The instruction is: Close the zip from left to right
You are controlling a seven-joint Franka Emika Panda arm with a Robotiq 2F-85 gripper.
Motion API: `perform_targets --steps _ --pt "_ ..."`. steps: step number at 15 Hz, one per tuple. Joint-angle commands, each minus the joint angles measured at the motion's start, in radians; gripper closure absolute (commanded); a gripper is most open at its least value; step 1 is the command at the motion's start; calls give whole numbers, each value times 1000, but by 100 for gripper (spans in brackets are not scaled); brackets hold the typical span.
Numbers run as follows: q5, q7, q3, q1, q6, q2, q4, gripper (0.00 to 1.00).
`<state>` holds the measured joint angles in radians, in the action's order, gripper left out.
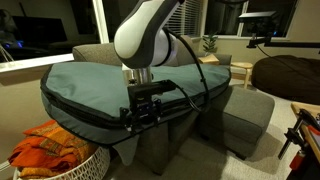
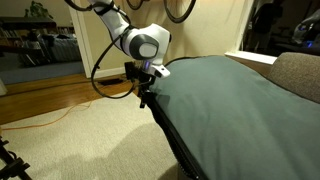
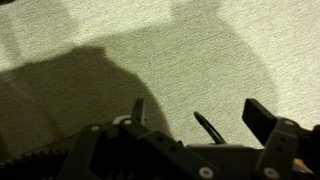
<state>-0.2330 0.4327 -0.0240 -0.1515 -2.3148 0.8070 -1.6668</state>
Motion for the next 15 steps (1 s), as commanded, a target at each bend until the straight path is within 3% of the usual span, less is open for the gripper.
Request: perform_targets --steps 1,5,15 --pt "-29 -22 -19 20 -9 16 12 0" --pt "-6 -27 -8 3 -70 25 5 0" --pt "38 -18 17 -86 -417 -6 -174 0"
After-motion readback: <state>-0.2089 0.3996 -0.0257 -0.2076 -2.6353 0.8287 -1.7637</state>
